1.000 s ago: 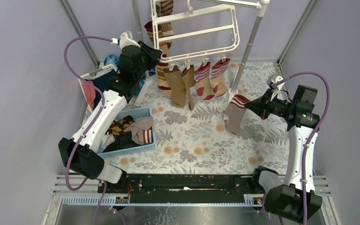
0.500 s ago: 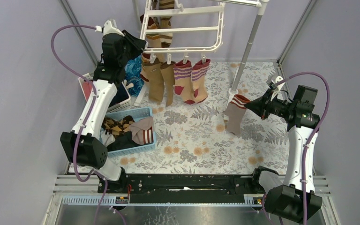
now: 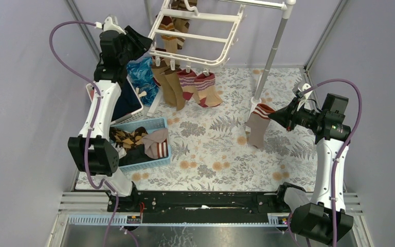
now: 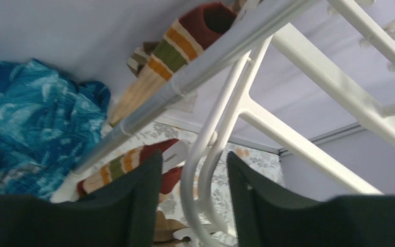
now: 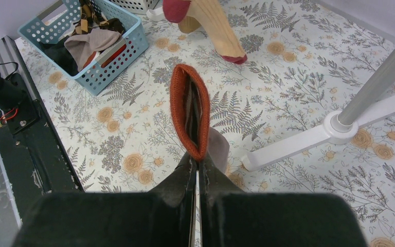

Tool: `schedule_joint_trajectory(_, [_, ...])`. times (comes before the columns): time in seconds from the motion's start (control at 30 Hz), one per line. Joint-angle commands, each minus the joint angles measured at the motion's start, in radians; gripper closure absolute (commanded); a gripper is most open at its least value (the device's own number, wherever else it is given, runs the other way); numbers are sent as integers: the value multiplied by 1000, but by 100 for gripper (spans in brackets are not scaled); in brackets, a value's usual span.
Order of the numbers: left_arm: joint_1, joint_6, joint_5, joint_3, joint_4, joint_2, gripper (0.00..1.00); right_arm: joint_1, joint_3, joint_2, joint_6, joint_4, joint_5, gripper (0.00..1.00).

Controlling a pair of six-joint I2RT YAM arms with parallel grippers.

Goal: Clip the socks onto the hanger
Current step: Rotate the hanger.

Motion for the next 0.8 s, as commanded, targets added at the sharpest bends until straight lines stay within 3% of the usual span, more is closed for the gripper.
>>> schedule_joint_trajectory(0.0, [50,59,59,-47,86,-68,41,-5,-1,-18,11,23,-32,100])
schedule_joint_trajectory(0.17, [77,139,26,-226,199,-256,3,-6,-1,-20,9,20,-35,100])
schedule_joint_trajectory(0.33, [80,240,88,-325,269,-410,1,-5,-2,-22,9,20,-41,100])
schedule_joint_trajectory(0.5, [45,278,448,-349,400,-494,1,-5,-3,-21,11,20,-52,100])
schedule_joint_trajectory(0.6, [-120,429,443,-232,251,-469,3,-6,-5,-19,15,26,-58,100])
schedule_joint_trajectory(0.77, [-511,664,95,-32,2,-357,4,-6,-9,-21,19,33,-58,100])
